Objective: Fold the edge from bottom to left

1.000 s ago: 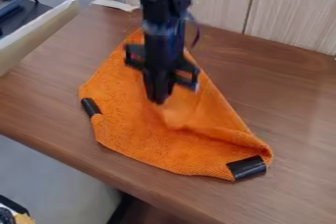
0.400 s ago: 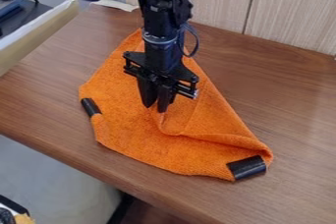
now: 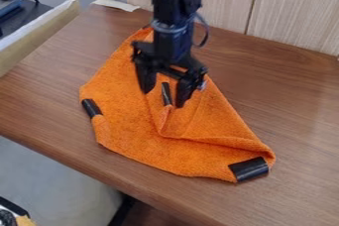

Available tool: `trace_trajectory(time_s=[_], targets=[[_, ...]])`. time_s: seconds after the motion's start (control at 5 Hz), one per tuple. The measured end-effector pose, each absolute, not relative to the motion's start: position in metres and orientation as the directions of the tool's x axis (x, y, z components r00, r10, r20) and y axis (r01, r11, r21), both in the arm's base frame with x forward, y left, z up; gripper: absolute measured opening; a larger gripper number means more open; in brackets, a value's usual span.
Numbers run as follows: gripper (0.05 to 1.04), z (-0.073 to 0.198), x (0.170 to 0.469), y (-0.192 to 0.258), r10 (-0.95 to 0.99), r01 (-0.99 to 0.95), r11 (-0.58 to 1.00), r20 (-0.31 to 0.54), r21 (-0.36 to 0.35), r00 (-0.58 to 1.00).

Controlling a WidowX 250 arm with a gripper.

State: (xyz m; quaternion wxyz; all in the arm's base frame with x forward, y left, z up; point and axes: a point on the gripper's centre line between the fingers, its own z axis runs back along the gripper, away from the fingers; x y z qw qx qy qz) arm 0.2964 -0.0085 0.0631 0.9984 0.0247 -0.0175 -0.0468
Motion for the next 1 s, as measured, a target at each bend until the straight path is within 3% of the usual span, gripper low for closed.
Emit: trace_trajectory(time_s=[0.4,0.6,1.0], targets=[[1.0,0.129,0.319,-0.032,-0.174,0.172,0.985,0.091,0.026,0.981],[1.0,0.146,0.321,-0.036,-0.216,0.215,0.976,0.082,0.013,0.973],[1.0,0.146,0.321,-0.035,-0.22,0.219,0.976,0.078,0.017,0.972]])
